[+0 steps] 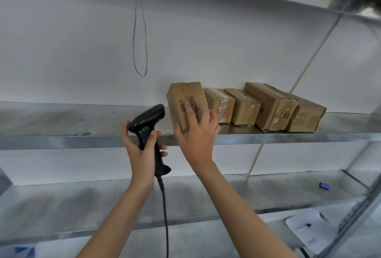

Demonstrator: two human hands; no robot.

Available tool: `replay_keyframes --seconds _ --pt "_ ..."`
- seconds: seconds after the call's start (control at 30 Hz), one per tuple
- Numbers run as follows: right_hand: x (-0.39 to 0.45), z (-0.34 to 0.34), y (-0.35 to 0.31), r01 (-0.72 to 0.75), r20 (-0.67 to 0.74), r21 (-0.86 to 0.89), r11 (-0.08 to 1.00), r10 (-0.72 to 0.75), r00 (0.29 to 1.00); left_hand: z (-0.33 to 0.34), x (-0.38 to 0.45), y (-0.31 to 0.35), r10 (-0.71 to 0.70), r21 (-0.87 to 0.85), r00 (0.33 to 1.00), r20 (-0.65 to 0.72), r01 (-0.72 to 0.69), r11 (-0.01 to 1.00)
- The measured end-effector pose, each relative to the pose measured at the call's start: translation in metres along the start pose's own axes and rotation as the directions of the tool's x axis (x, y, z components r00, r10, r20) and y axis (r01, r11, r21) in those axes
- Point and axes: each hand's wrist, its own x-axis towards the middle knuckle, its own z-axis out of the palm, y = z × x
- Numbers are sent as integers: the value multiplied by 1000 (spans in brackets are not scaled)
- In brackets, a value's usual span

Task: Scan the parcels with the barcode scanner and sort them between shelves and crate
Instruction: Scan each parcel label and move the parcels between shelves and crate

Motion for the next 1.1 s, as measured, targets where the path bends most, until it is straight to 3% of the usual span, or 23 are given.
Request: replay_keyframes --seconds 0.23,0.43,0.6,0.73,0.87,1.0,1.1 --pt "-49 -10 -14 46 -61 54 997 -43 997 -4 -8 -1 -10 -82 998 -65 5 997" --pt "-95 -18 -23 -18 11 126 992 16 1000 -20 -14 -13 -160 -131 986 -49 153 980" --pt "-115 -29 -28 -241 171 345 907 192 966 -31 -20 -10 -166 -177 986 -31 158 971" --pt "-116 -37 -31 -339 285 361 869 243 927 -38 -30 -7 -103 -139 995 -6 101 985" --pt "-111 -38 -31 -431 345 263 863 333 878 -39 -39 -11 -48 -37 997 62 51 998" --pt "-113 -38 -26 -310 200 280 909 260 945 -44 -41 -15 -61 -36 996 59 63 997" --pt "-123 -45 -25 -230 168 350 908 181 969 -50 -42 -20 -112 -58 994 5 112 992"
